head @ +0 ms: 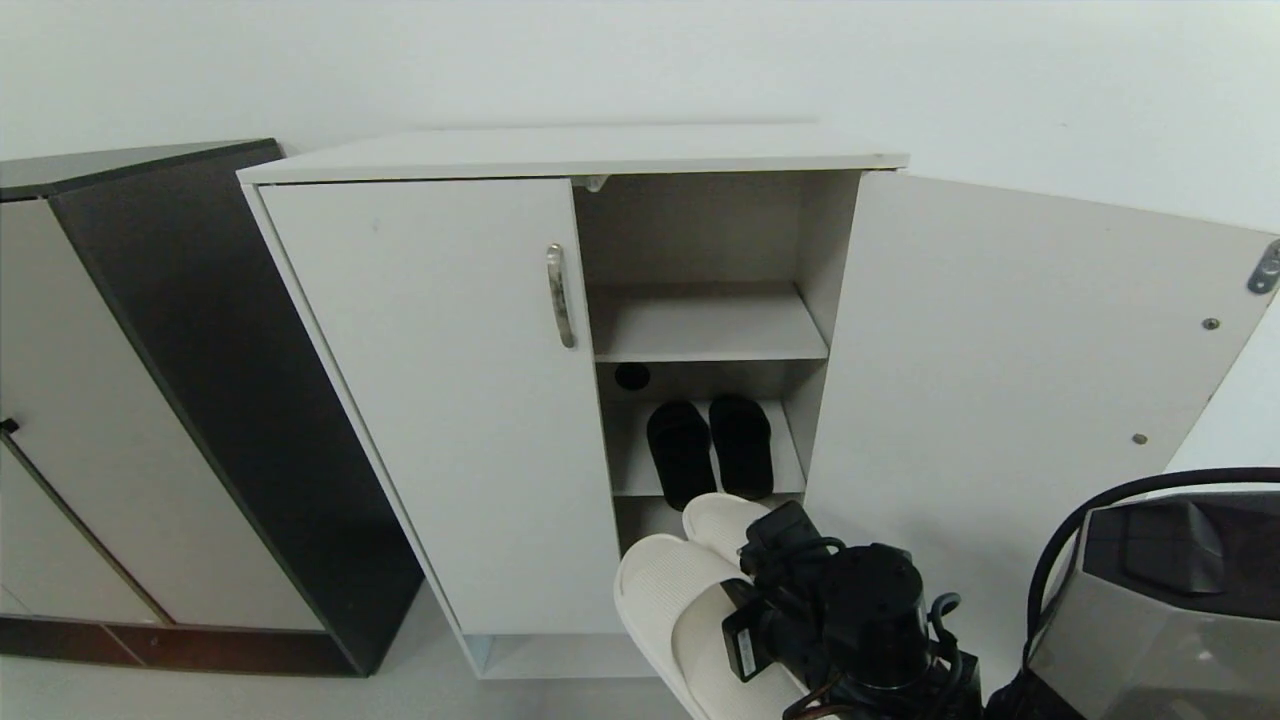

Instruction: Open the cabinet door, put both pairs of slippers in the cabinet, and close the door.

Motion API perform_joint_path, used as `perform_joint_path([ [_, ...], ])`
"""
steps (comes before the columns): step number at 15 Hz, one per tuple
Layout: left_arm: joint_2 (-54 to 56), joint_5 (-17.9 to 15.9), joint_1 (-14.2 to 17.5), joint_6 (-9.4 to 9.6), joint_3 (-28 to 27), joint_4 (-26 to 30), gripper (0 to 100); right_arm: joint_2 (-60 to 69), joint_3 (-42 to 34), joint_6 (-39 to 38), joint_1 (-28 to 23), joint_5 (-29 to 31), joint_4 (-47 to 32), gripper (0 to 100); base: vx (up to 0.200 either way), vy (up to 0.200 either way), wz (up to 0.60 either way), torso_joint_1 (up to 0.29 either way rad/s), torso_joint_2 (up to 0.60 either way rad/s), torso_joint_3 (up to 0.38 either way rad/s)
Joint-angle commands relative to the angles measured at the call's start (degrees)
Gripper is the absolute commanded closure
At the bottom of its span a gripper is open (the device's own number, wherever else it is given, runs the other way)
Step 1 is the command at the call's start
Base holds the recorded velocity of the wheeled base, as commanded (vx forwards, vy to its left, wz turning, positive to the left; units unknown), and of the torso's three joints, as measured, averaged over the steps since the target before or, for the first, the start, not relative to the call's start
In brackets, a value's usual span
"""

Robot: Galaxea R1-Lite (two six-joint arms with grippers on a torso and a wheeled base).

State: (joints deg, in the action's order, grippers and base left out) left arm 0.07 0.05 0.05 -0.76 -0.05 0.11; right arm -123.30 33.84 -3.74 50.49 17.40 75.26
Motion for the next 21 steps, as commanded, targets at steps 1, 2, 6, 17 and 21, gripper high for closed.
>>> perform_joint_path([
  [1,-0.1,0.0,0.0,-0.04,0.0,0.0,100,-1.2,0.0,0.1,-0.3,0.0,0.7,100,0.000,0.000,0.00,-0.007,0.23,0.222],
  [2,-0.1,0.0,0.0,-0.04,0.0,0.0,100,-1.2,0.1,0.1,-0.3,0.0,0.8,100,0.000,0.000,0.00,-0.002,0.14,0.119],
  [6,-0.1,0.0,0.0,-0.04,0.0,0.0,100,-1.3,0.2,0.2,-0.3,0.0,1.6,100,0.000,0.000,0.00,0.001,0.02,0.020],
  [17,-0.1,-0.1,0.0,0.23,0.0,0.0,100,4.1,45.2,-12.1,1.6,27.1,-54.1,100,0.000,0.000,0.00,0.000,0.00,0.000],
  [21,-0.1,-0.1,0.0,0.23,0.0,0.0,100,5.0,49.0,-7.0,1.8,29.4,-53.6,100,0.000,0.000,0.00,0.000,0.00,0.000],
])
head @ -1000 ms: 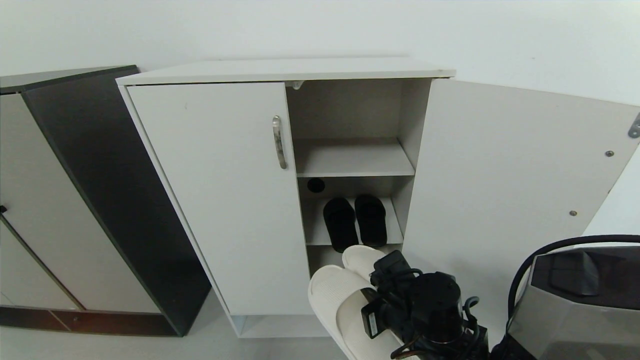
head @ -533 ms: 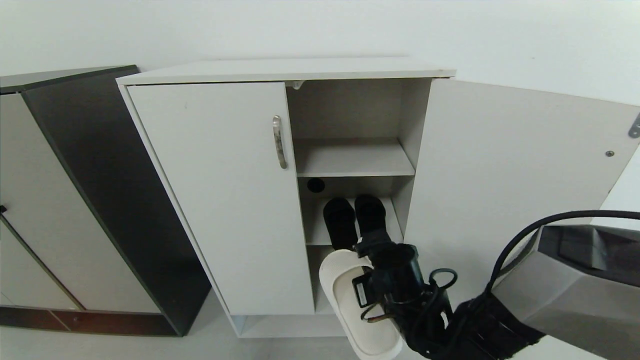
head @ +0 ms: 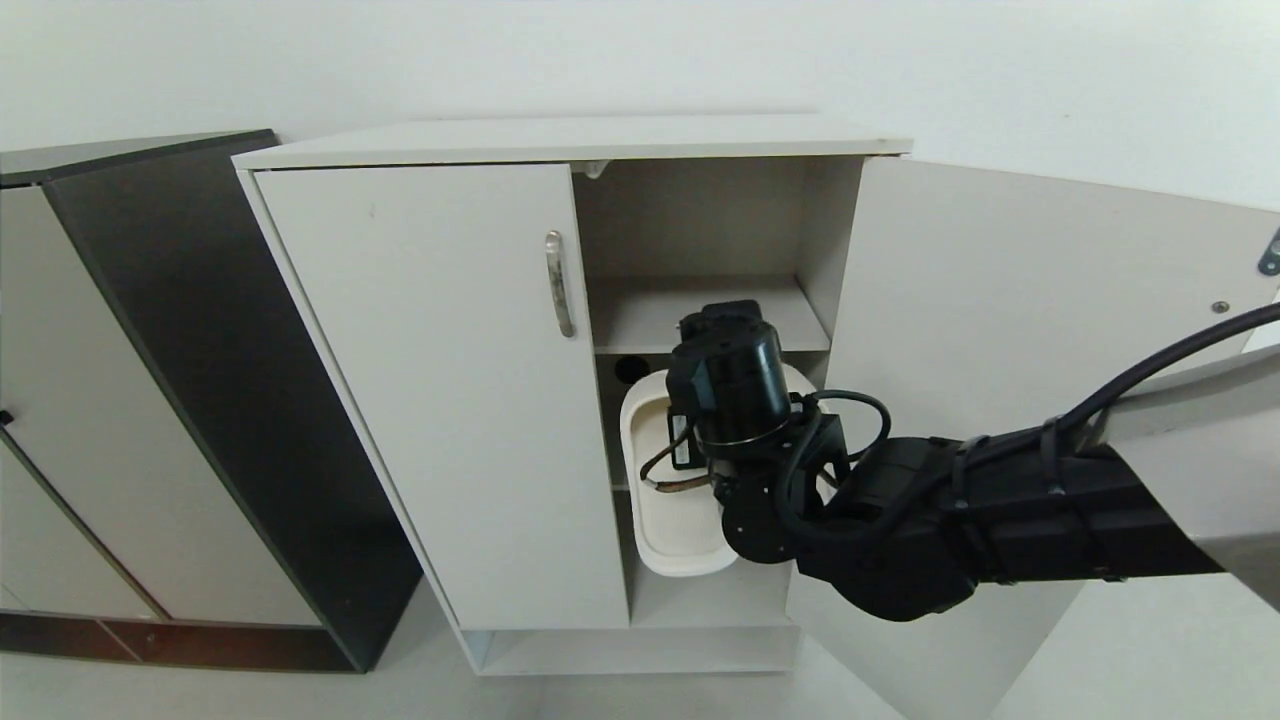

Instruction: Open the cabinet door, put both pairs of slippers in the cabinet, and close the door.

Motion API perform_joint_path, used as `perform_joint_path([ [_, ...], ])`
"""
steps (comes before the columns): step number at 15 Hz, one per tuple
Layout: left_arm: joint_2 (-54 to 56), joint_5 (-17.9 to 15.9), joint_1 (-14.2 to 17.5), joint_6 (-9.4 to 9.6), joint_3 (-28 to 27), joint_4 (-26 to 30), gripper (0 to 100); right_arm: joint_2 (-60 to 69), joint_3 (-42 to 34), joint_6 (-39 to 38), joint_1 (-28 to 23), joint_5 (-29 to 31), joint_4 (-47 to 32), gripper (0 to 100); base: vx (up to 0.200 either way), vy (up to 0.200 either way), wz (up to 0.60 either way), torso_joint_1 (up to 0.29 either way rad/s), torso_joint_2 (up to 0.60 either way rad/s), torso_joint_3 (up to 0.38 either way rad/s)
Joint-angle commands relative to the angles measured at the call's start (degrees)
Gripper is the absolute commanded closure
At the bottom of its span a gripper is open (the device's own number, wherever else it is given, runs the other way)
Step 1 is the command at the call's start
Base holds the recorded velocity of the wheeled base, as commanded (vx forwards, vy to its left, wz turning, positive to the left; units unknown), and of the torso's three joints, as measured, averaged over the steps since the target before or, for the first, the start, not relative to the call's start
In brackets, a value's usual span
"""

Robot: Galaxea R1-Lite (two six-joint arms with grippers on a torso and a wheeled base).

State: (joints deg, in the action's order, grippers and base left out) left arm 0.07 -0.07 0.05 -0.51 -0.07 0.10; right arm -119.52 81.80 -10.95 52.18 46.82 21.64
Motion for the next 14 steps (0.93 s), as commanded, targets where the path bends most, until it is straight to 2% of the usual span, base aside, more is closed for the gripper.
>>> perform_joint_path([
  [1,-0.1,0.1,0.0,-0.02,0.0,0.0,100,1.2,1.6,0.6,0.2,-0.1,0.1,100,0.000,0.000,0.00,0.000,0.00,0.000],
  [8,-0.1,0.0,0.0,0.07,0.0,0.0,100,0.7,3.0,0.6,0.1,-0.1,0.2,100,0.000,0.000,0.00,0.000,0.00,0.000],
  [14,-0.1,0.0,0.0,0.07,0.0,0.1,100,0.4,3.1,0.6,-0.1,-0.1,0.9,100,0.200,0.000,0.00,-0.001,0.00,0.002],
])
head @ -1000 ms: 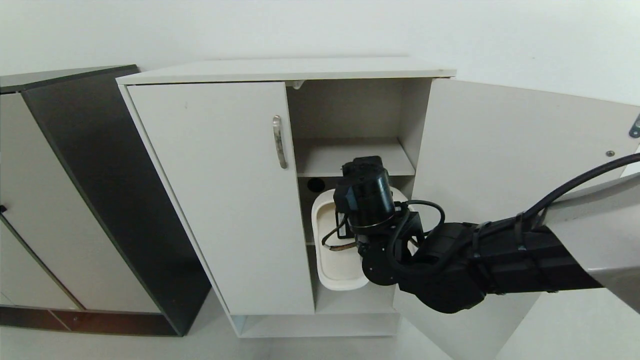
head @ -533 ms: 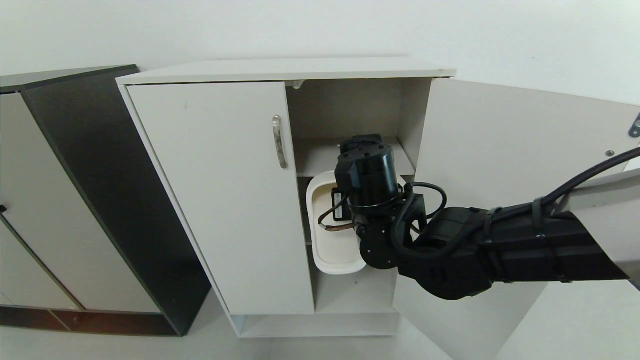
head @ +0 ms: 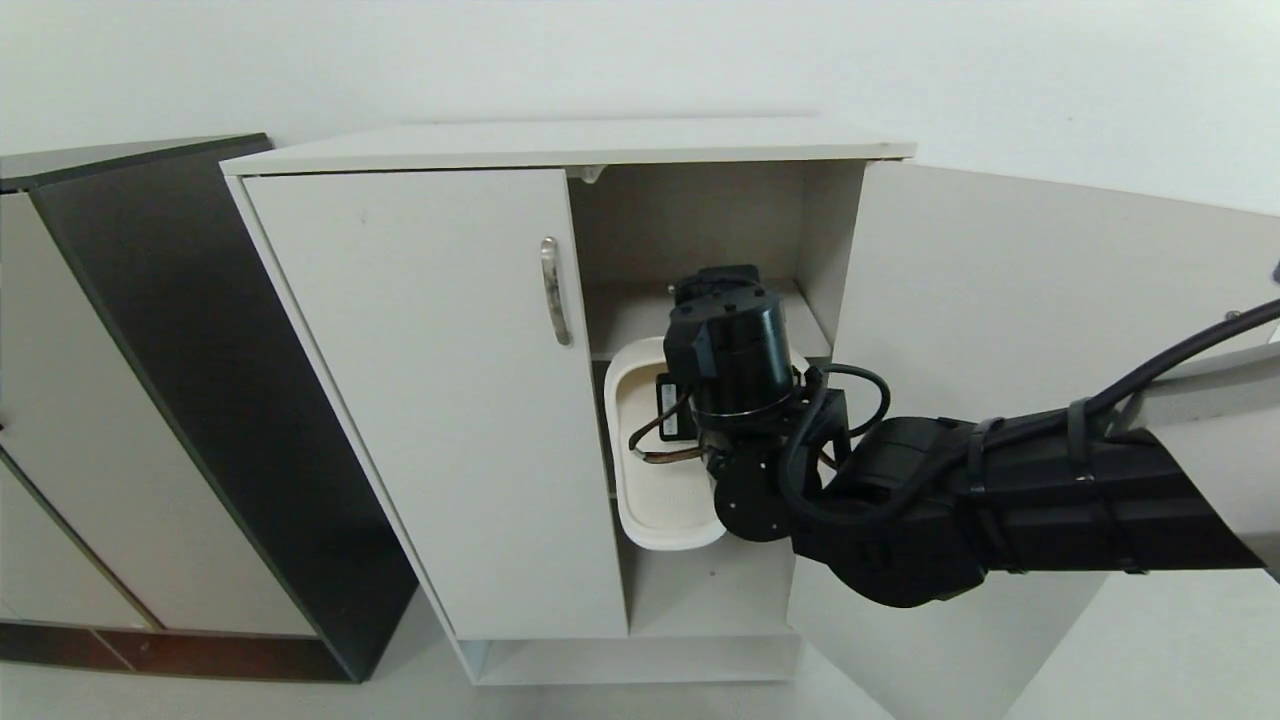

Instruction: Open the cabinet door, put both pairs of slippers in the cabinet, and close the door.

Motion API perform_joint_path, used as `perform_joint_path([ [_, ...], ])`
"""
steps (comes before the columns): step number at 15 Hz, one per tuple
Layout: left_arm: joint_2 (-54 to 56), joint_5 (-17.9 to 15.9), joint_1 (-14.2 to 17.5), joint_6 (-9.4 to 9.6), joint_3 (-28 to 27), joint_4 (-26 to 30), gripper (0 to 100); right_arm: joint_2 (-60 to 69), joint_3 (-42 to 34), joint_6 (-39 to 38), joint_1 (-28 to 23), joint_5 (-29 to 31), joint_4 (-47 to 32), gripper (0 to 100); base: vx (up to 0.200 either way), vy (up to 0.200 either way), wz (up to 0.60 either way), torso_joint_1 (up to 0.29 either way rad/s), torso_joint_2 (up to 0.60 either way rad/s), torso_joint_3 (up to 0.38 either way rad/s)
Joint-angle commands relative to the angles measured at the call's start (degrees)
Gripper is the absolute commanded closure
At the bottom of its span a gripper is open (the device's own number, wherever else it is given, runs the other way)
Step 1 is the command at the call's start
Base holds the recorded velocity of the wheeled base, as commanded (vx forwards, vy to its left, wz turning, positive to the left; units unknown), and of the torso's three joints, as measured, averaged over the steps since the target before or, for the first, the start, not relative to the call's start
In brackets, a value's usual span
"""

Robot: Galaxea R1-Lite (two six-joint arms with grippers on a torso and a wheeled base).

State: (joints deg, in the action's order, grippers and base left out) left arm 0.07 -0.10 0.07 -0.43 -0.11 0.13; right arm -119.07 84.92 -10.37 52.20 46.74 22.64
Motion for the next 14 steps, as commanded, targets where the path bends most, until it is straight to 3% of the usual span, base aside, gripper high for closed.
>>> perform_joint_path([
  [1,-0.1,0.0,0.0,-0.01,0.0,0.0,100,-0.1,0.0,0.0,-0.1,0.0,0.0,100,0.200,0.000,0.00,0.002,0.01,0.002],
  [8,-0.1,0.0,0.0,-0.10,0.0,0.0,100,-0.3,-0.6,-0.3,-0.2,0.0,0.1,100,0.200,0.000,0.00,0.005,0.00,0.004],
  [14,-0.1,0.1,0.0,-0.19,0.0,0.0,100,-0.2,-2.0,-0.3,-0.6,0.1,1.1,100,0.000,0.000,0.00,0.000,0.00,0.000],
])
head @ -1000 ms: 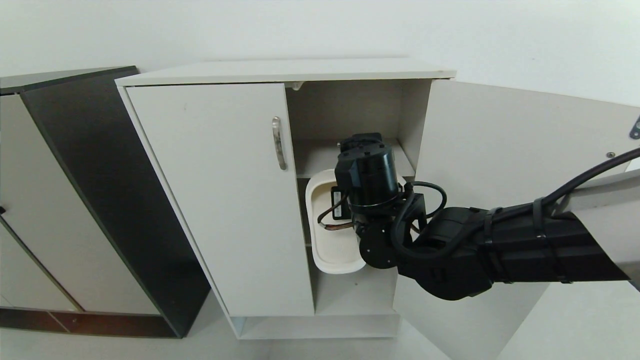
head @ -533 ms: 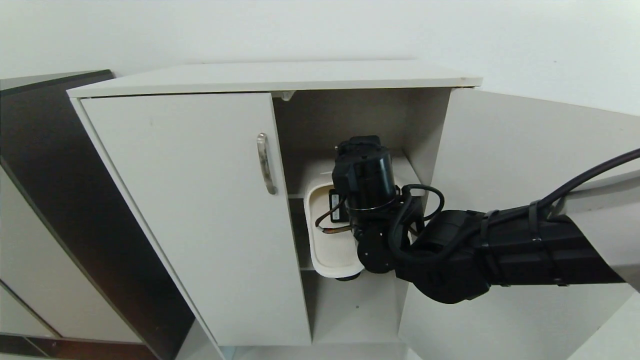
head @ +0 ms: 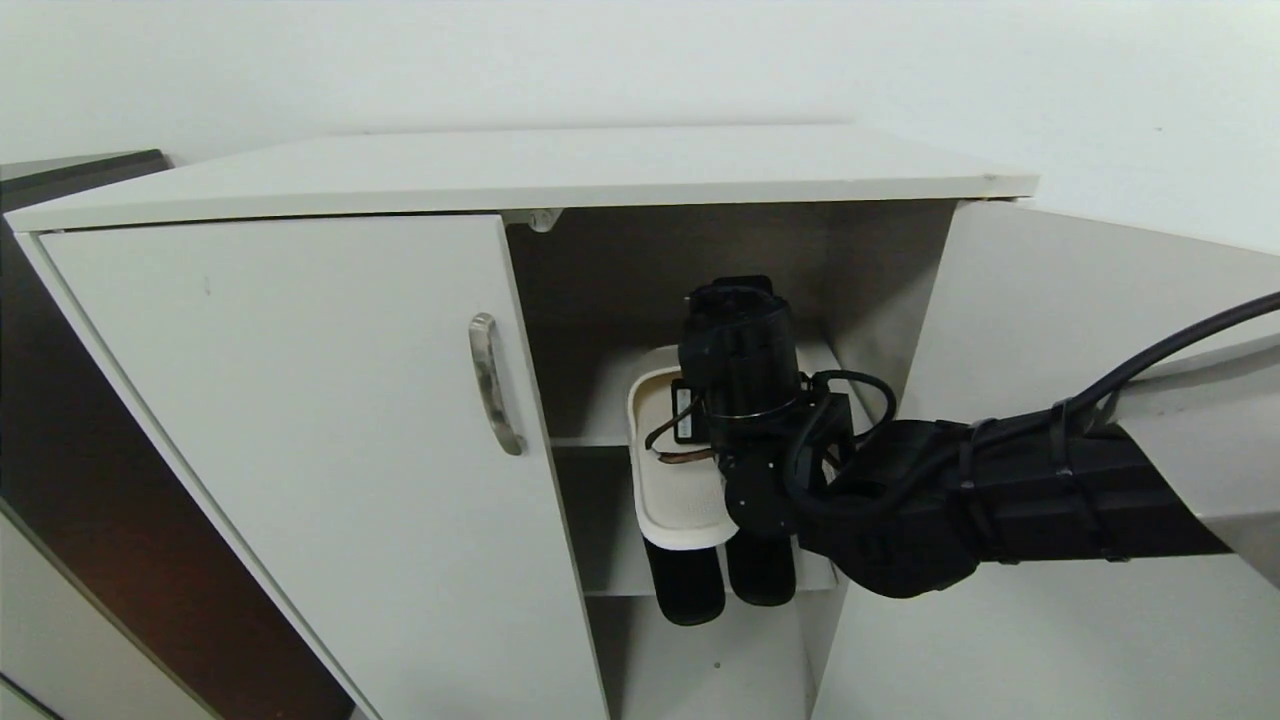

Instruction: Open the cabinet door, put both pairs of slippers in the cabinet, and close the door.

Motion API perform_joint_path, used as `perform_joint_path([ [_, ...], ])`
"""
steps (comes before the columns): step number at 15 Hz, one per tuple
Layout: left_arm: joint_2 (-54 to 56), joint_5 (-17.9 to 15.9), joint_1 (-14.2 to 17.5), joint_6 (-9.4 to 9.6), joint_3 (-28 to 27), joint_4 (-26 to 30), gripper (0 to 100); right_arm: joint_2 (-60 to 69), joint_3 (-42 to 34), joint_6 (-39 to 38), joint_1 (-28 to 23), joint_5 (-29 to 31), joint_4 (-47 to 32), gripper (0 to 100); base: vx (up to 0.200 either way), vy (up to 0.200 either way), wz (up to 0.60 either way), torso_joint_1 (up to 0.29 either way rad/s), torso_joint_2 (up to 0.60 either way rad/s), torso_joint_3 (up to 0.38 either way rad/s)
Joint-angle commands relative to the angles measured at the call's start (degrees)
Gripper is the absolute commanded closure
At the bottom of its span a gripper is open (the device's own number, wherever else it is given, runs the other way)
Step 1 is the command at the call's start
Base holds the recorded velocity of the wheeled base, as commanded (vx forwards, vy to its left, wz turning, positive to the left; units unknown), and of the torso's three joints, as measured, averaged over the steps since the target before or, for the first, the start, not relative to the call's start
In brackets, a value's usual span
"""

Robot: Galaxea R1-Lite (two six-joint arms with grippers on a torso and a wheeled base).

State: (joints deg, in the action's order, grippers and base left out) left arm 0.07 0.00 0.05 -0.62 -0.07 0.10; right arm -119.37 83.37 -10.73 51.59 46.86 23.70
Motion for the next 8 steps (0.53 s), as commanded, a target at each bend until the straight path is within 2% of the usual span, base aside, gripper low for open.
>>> perform_joint_path([
  [1,-0.1,0.1,0.0,-0.08,0.0,0.0,100,-0.2,-1.5,0.0,0.0,0.0,0.9,100,0.000,0.000,0.00,0.000,0.00,0.000],
  [8,-0.1,0.0,0.0,0.01,0.0,0.0,100,-3.5,0.3,1.4,-4.3,-0.8,1.9,100,0.000,0.000,0.00,0.000,0.00,0.000],
])
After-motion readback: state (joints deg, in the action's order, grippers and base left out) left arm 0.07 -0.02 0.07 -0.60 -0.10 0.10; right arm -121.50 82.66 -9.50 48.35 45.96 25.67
